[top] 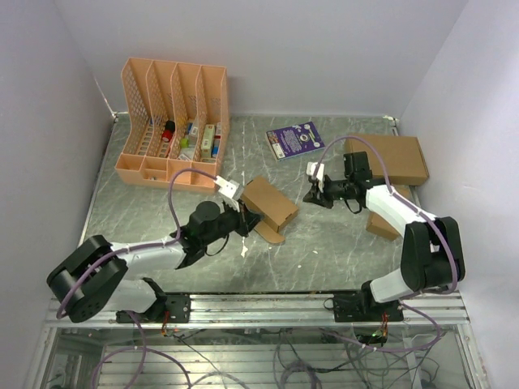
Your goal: Fold the paper box
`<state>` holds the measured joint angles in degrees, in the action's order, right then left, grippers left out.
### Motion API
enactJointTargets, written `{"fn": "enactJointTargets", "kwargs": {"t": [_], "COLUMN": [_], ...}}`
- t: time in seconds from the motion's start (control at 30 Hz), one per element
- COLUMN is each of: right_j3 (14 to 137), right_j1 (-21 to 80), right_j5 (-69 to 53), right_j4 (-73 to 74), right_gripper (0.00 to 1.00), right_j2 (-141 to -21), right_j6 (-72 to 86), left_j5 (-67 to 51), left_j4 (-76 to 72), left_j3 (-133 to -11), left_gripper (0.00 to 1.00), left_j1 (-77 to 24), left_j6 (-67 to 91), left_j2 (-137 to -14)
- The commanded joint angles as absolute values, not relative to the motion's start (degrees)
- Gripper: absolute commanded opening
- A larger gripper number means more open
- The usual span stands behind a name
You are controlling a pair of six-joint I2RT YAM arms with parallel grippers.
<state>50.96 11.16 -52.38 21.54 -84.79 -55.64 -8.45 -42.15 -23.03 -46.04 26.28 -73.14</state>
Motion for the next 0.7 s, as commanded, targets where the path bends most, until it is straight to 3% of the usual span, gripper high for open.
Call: {"fn": "enactJointTargets", "kwargs": {"t": [0.0,0.3,0.67], "right_j3": [50.81,52.74,54.85], "right_j1": [9.87,12.47,14.91], "right_j5": [-42.14,-39.1,-34.23], "right_j4": [10.7,11.13,9.62], "right_gripper": [0.0,0.0,0.0], "right_j2": [-87.04,-93.9,-98.41], "right_j6": [-41.16,-34.68,-24.46], "left_j5": [-1.3,16.38,26.75], "left_j4": [-36.93,-29.14,-24.78], "left_j3": [-22.85,-26.6,-35.47], "left_gripper": [0.07,0.07,0.07], "left_j1": [-49.31,-59.92,-61.35], "left_j6": [30.07,43.35,58.58], "left_j2": [-75.53,-81.57,-92.54]}}
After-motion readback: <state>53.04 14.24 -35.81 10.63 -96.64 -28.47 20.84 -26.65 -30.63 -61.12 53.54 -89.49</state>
